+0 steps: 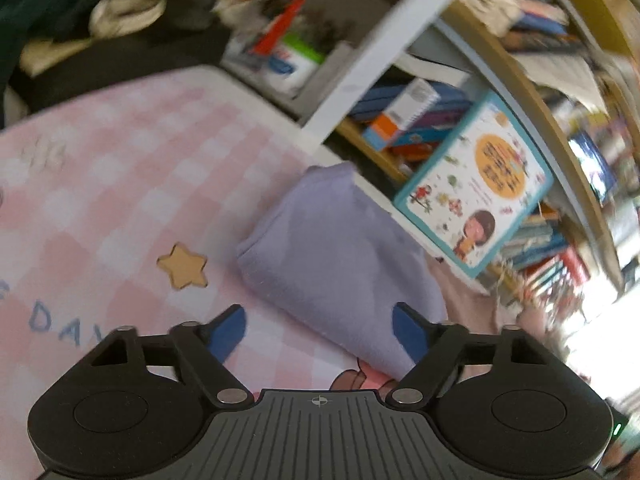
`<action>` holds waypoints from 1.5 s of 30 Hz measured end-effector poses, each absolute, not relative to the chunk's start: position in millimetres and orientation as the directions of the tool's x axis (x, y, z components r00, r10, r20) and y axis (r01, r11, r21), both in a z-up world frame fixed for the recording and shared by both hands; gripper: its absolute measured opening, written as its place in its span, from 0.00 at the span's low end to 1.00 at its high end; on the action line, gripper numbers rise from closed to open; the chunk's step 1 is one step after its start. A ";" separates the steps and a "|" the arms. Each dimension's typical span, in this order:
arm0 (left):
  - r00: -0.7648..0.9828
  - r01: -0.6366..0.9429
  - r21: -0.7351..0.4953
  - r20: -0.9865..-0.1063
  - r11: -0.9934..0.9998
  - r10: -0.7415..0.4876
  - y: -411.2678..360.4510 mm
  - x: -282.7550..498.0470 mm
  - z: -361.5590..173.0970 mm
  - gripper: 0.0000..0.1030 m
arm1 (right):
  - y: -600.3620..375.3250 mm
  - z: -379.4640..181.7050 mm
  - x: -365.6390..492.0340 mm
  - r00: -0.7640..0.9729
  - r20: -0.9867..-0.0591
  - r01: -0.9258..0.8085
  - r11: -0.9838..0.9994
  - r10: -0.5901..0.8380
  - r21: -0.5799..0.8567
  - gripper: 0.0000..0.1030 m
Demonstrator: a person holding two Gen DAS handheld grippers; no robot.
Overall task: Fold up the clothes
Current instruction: 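Open both grippers and release the folded hem onto the sweater, then grasp the lavender side edge of the folded sweater with the left gripper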
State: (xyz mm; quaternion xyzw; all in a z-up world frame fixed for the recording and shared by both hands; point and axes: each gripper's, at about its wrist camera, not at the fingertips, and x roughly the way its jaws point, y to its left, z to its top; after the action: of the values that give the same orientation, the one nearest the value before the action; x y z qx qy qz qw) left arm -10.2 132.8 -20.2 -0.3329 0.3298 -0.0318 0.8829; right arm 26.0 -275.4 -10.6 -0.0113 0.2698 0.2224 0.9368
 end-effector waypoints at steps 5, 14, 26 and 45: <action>0.748 -0.241 -0.652 -0.597 0.718 -0.291 133.3 3.2 -32.9 0.49 | -288.1 -9.4 24.5 0.727 -0.506 -0.487 0.868 0.464 0.095 0.47; 0.798 -0.346 -0.740 -0.556 0.577 -0.234 134.6 14.9 -44.6 0.48 | -283.2 -11.2 21.4 0.718 -0.532 -0.507 0.861 0.449 0.041 0.45; 0.873 -0.137 -0.565 -0.457 0.813 -0.170 83.4 15.1 1.4 0.16 | -283.2 -12.2 23.1 0.710 -0.538 -0.508 0.860 0.455 0.057 0.46; 0.839 -0.269 -0.697 -0.508 0.664 -0.193 101.9 41.2 -52.8 0.22 | -281.8 -11.8 22.1 0.705 -0.541 -0.512 0.857 0.459 0.059 0.47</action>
State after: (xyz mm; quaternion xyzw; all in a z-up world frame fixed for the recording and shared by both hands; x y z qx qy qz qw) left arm 41.2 101.9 -52.8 -0.4092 0.2827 0.0219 0.8673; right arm 22.1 -281.8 -11.8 -0.0477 0.2796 0.2634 0.9220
